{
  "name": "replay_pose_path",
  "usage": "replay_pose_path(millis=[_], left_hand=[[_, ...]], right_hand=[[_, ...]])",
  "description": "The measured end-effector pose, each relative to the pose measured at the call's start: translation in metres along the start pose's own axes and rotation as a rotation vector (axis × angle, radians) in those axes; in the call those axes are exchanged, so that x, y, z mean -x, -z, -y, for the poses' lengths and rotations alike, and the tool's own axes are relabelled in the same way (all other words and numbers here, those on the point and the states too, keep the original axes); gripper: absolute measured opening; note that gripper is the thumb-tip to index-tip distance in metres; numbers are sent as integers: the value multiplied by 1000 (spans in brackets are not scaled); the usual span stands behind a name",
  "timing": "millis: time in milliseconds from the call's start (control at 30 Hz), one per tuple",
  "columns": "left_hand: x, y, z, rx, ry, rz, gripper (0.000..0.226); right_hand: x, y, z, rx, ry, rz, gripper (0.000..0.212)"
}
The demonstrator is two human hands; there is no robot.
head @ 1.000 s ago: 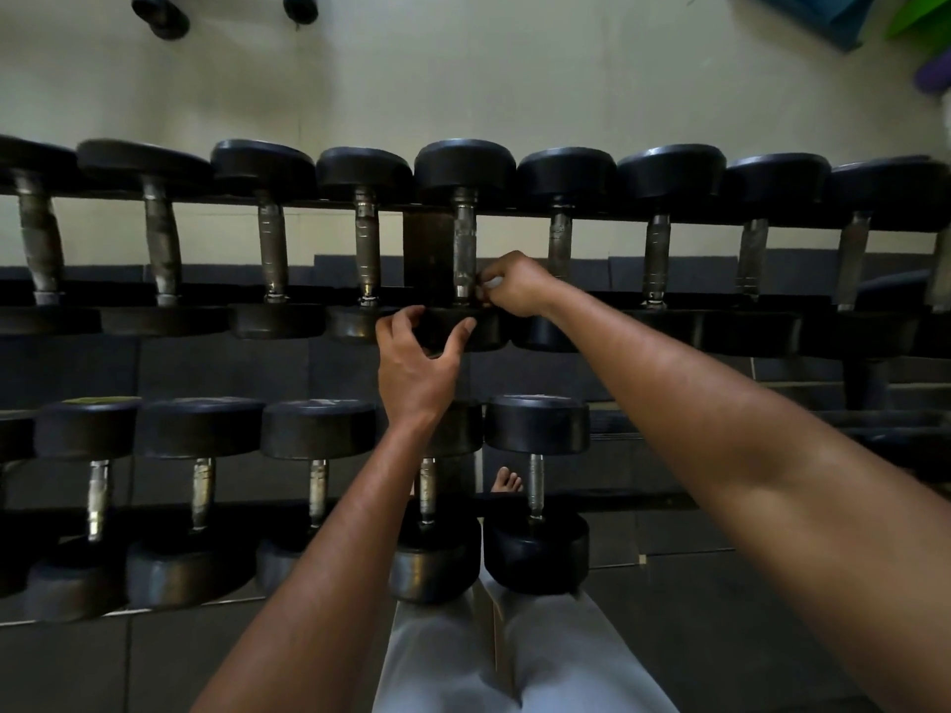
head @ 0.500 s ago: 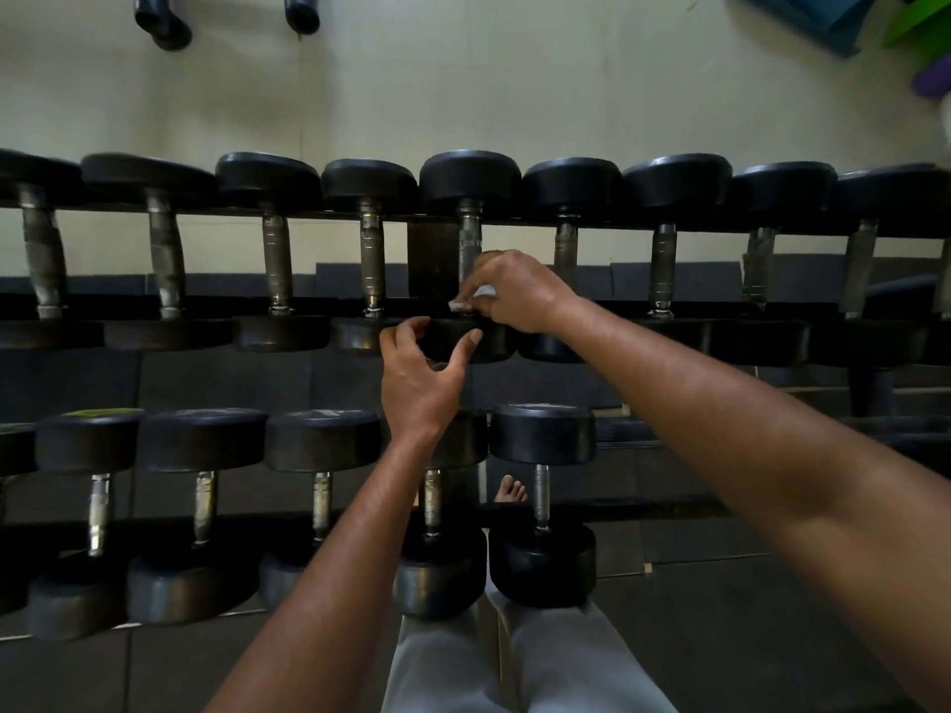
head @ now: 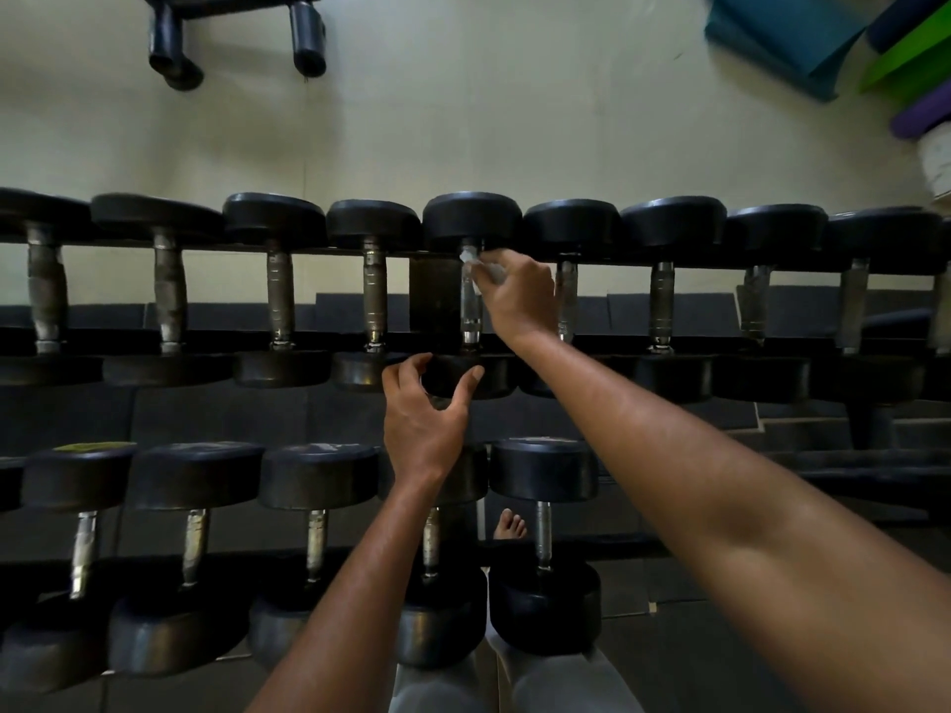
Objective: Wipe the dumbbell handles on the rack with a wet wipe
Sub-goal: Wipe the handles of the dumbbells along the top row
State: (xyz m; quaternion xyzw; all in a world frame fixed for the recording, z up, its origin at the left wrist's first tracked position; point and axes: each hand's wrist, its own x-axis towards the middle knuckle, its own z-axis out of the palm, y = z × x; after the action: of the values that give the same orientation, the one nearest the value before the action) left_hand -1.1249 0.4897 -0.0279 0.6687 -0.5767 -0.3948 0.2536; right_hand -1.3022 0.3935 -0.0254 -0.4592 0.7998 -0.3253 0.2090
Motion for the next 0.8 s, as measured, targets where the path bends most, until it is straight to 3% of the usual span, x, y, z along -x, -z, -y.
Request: replay_pose_path(millis=[67,233,333,533,667,800], left_hand=[[-1,1,0,5,2,12,72],[0,0,0,8,2,15,71],[0,0,-1,3,2,9,71],[-1,1,-2,7,-4,16,72],[-1,2,-2,12,-8,24,71],[0,2,-3,7,-10,37,71]], right_hand=[[-4,-1,4,-130,-127,4,19],[-18,-4,11,-564,-687,54,17],[-22,4,18,-746,-864,111,13],[-29,5,13,-676,-762,135,5],[-29,14,7,-491,-710,301,9],[-12,22,-10,-314,-648,506,28]])
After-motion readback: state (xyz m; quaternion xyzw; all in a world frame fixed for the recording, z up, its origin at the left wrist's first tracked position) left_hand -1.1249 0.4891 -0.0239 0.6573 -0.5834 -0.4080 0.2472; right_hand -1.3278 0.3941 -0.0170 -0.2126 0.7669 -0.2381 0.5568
